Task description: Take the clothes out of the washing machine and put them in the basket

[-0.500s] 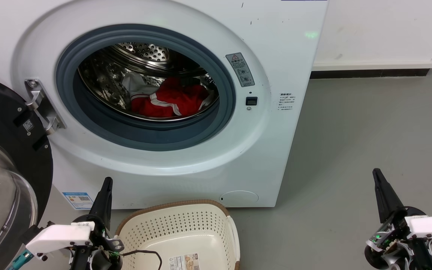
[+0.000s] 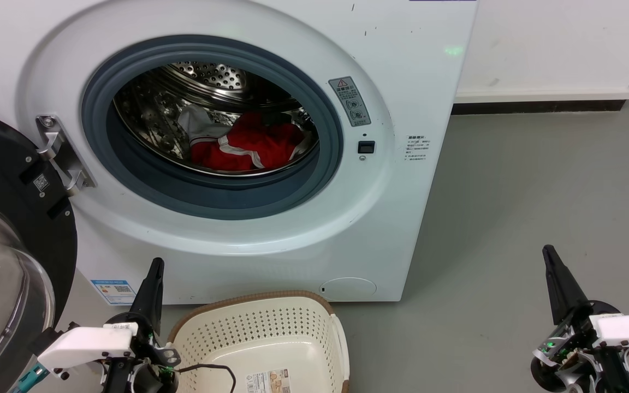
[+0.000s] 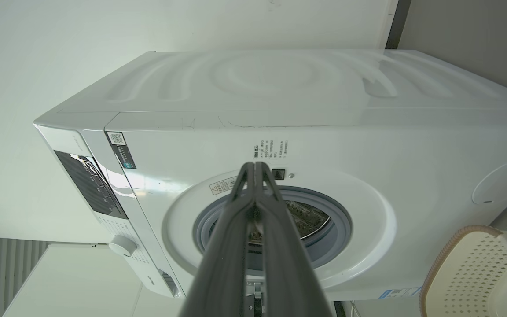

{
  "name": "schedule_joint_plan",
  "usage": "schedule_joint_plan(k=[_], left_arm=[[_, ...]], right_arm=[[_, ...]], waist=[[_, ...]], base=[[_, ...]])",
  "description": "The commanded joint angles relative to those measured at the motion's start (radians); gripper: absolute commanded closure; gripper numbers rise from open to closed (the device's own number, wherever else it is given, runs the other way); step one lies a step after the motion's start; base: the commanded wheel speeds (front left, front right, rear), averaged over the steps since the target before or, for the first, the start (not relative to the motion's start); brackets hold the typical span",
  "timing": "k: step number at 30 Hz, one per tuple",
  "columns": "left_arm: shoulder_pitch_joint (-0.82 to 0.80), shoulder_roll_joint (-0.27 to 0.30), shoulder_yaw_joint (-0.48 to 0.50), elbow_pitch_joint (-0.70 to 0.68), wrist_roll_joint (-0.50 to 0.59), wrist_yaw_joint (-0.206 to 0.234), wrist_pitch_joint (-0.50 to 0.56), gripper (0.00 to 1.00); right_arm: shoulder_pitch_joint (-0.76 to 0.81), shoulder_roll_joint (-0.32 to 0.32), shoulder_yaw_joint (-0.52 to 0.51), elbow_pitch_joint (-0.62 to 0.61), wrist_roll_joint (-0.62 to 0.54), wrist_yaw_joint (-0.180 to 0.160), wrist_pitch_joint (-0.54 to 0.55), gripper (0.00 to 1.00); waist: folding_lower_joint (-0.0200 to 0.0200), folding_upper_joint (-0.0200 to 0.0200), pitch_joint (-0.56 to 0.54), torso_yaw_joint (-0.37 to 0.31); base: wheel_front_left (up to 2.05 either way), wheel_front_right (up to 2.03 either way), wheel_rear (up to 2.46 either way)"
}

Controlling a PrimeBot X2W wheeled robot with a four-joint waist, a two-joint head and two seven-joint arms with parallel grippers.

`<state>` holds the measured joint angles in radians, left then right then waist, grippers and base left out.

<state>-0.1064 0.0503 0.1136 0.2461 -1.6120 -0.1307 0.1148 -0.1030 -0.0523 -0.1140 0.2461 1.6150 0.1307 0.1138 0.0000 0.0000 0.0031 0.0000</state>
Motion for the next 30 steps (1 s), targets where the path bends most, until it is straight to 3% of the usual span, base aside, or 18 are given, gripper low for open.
schedule_joint_plan(k=[1,8,9,22,30], left_arm=[[-0.007,-0.001,0.002,0.000,-0.002,-0.002,0.001,1.00],[-0.007,-0.001,0.002,0.000,-0.002,-0.002,0.001,1.00],[0.001,0.000,-0.001,0.002,0.000,0.000,0.000,0.00],[-0.004,-0.001,-0.078,-0.010,0.036,0.000,-0.061,0.00],[-0.004,-0.001,-0.095,-0.045,0.147,0.000,-0.097,0.00]], right_arm=[[-0.013,0.003,0.001,0.001,-0.004,0.000,-0.001,1.00],[-0.013,0.003,0.001,0.001,-0.004,0.000,-0.001,1.00],[0.002,0.000,0.000,0.002,0.000,0.000,-0.001,0.00],[0.038,0.001,0.016,-0.042,-0.038,0.000,-0.060,0.00],[0.057,0.001,0.011,-0.082,-0.168,0.000,-0.096,0.00]], waist=[[0.0000,0.0000,0.000,0.000],[0.0000,0.0000,0.000,0.000],[0.0000,0.0000,0.000,0.000],[0.0000,0.0000,0.001,-0.002],[0.0000,0.0000,0.003,0.000]], base=[[0.00,0.00,0.00],[0.00,0.00,0.00],[0.00,0.00,0.00],[0.00,0.00,0.00],[0.00,0.00,0.00]])
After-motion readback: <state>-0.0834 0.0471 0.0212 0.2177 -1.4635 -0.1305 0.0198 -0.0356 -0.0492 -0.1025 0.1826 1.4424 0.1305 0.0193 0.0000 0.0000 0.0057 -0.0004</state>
